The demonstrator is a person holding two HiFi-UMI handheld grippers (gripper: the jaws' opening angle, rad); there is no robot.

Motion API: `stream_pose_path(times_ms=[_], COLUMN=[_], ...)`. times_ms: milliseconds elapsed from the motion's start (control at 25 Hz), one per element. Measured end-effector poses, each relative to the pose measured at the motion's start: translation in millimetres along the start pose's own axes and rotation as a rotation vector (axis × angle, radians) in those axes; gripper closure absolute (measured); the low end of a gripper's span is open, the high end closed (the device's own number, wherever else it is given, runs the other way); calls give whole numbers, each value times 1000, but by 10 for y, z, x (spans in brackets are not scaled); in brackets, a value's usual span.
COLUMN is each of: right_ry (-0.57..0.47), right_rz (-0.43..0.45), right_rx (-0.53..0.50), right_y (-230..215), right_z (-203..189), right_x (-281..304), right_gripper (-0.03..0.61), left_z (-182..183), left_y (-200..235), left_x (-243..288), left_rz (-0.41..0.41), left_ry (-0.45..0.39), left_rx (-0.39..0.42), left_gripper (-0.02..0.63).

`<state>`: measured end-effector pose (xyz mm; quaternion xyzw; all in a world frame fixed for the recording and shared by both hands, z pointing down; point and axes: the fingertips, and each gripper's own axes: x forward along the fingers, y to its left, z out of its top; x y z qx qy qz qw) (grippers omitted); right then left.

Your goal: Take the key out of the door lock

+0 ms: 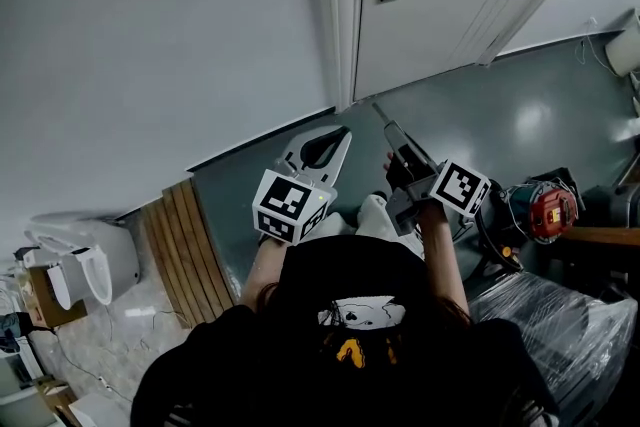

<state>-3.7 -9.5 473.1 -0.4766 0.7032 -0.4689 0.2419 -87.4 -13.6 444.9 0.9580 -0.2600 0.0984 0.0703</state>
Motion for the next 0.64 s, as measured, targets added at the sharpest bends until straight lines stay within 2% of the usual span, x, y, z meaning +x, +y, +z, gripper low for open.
stream_pose_path(times_ms=[440,640], right_ry=[-27,0], right_rz=[1,49], right_rx=[-25,-50], right_y=[58,133], right_z=[-14,-56], right_x=[-14,89], right_gripper=[558,558], left_z=[-7,-25], left_y=[-15,22], left_x=[-95,-112], left_rz=[-26,-4], left_ry=[-4,2], left_rx=[15,19], left_gripper=[603,604])
